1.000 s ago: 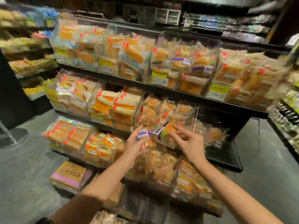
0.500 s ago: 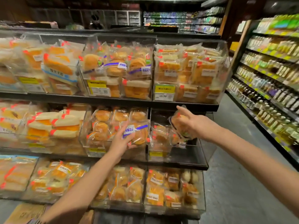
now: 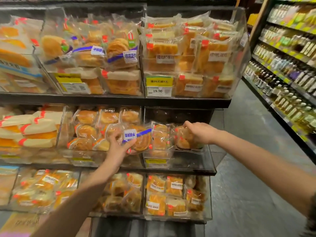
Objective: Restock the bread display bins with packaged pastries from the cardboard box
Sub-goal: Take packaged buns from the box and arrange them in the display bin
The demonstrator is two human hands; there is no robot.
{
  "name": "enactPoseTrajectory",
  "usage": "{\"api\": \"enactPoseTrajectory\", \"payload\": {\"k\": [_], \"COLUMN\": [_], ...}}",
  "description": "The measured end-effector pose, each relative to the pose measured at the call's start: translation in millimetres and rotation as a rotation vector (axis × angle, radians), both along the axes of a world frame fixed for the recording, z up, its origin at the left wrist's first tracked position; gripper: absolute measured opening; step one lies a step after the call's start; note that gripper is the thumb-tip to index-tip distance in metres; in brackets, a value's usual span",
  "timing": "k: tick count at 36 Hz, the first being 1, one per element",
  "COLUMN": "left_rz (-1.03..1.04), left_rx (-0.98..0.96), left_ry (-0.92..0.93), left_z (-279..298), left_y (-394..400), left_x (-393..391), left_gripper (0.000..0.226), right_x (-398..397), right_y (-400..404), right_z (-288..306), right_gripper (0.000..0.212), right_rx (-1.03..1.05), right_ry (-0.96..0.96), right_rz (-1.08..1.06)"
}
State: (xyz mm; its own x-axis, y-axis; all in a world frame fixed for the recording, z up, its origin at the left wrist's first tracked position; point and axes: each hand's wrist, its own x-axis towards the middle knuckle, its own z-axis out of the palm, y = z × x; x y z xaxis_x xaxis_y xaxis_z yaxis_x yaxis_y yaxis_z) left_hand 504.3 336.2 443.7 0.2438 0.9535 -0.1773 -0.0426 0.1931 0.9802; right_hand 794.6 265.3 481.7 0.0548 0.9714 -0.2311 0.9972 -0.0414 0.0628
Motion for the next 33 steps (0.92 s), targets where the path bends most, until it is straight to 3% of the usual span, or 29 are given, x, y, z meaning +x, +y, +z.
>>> {"api": "enactPoseTrajectory", "payload": {"k": [7, 14, 20, 23, 26, 28, 31, 33], "left_rz": [-0.045, -0.080, -0.102, -0.162, -0.290, -0.380, -0.464, -0.497], "left_rx": [0.043, 0.103, 0.131, 0.189, 0.250, 0.296, 0.351, 0.390], "left_ry": [0.058, 0.145, 0.296, 0.390, 0.467, 0.534, 0.548, 0.531], "left_z": [-0.3, 6.0, 19.9, 31.5, 41.5, 47.4, 51.9, 54.1], "left_y": [3.6, 2.3, -1.1, -3.8, -4.1, -6.9, -15.6, -22.8], "left_x": [-2.3, -11.9, -13.7, -8.4, -2.8, 4.5, 20.2, 31.2], "left_gripper": [0.050, 0.038, 0.054, 0.049, 0.045, 0.042, 0.044, 0.053], "right_x": [1.4, -5.8, -8.0, -20.2, -42.1, -55.8, -72.1, -77.0], "right_y": [24.2, 25.4, 28.2, 22.8, 10.1, -2.1, -16.1, -20.3], "right_z": [-41.3, -67.8, -60.5, -30.8, 15.0, 44.5, 67.5, 66.6], "right_gripper": [0.037, 0.047, 0.049, 0.059, 0.061, 0.067, 0.093, 0.095], "right_rx": [0.033, 0.094, 0.066, 0.141, 0.271, 0.251, 0.131, 0.140], "right_ry": [0.137, 0.007, -0.142, 0.032, 0.541, 0.806, 0.724, 0.619], "right_rz": [0.049, 0.031, -0.020, -0.052, -0.006, 0.032, 0.120, 0.187]}}
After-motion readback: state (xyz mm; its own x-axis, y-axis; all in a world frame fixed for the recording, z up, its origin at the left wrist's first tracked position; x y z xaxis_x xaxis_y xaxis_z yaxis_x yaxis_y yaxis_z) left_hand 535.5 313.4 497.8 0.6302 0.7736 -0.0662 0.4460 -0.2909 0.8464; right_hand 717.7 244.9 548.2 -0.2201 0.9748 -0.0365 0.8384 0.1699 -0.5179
